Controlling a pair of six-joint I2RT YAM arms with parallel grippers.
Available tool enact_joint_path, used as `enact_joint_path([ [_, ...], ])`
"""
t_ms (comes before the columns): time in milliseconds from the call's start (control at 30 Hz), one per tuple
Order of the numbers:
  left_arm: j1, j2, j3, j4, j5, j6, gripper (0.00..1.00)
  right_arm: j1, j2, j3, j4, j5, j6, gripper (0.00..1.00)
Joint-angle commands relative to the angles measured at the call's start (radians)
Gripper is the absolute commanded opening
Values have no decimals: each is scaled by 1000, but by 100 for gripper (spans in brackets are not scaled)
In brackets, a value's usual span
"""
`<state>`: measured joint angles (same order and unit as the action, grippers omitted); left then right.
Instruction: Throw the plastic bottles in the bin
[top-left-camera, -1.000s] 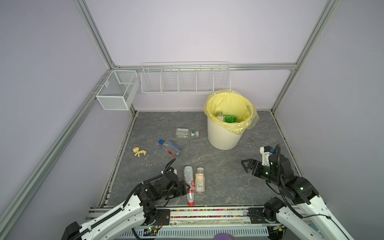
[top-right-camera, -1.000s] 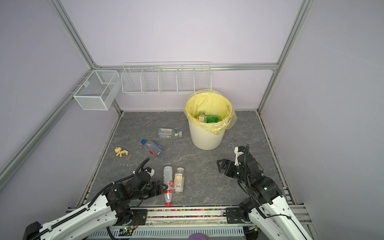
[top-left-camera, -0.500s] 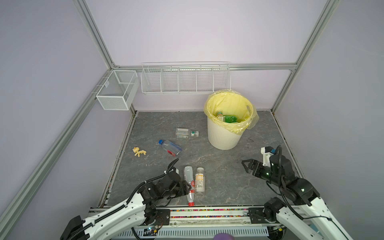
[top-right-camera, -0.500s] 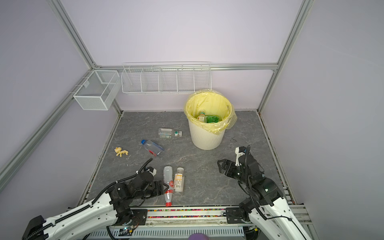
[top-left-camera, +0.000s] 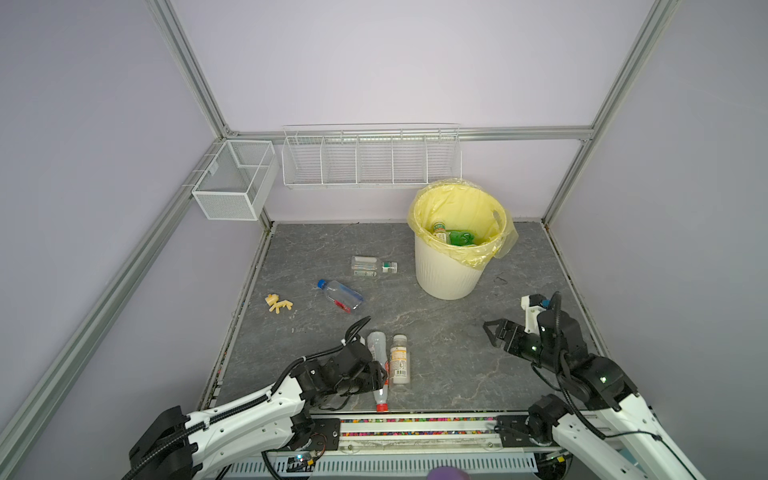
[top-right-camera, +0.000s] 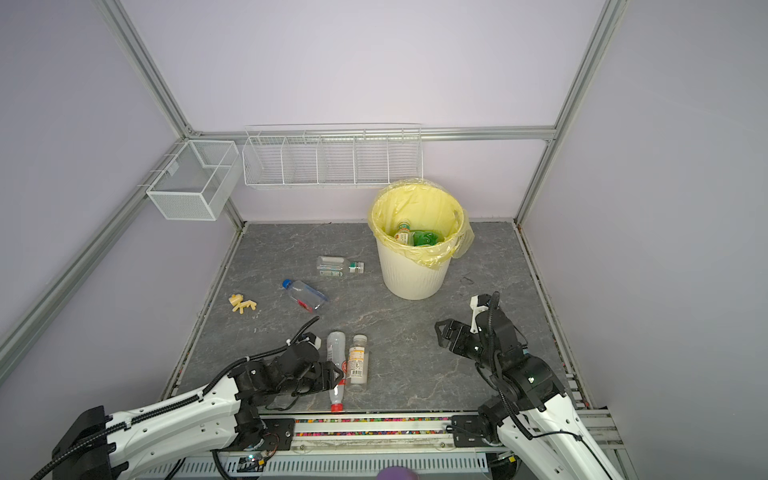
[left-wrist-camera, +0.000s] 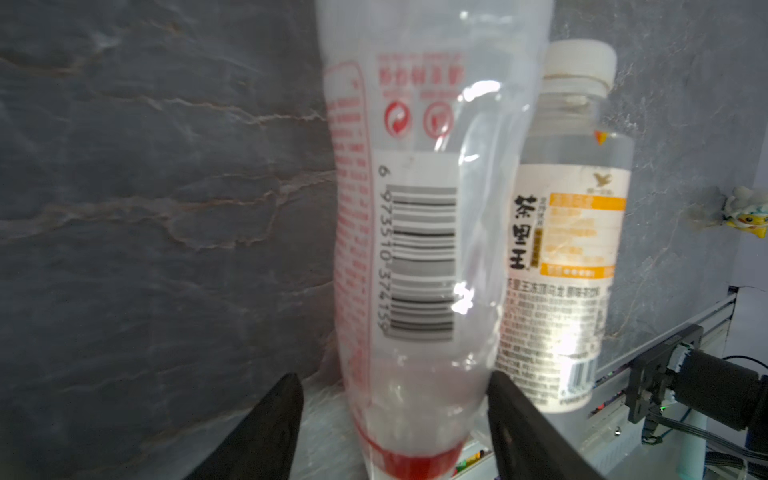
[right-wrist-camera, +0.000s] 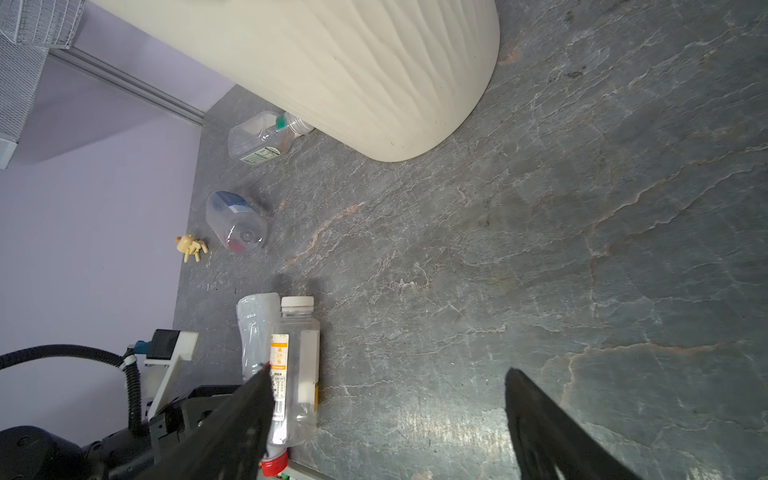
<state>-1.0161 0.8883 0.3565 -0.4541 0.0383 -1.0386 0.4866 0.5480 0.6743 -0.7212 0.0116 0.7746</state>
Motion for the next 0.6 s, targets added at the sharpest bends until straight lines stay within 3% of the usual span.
enact_joint_path([
  [0,-15,53,32,31,-21,-3,70,-1,-1,-10,-14,23,13,88],
  [167,-24,90,37,26,-41,-8,69,0,-6,-13,-19,25,14,88],
  [567,-24,-46,26,-54,-110,-19,60,-1,-40,-12,-50,35,12,88],
])
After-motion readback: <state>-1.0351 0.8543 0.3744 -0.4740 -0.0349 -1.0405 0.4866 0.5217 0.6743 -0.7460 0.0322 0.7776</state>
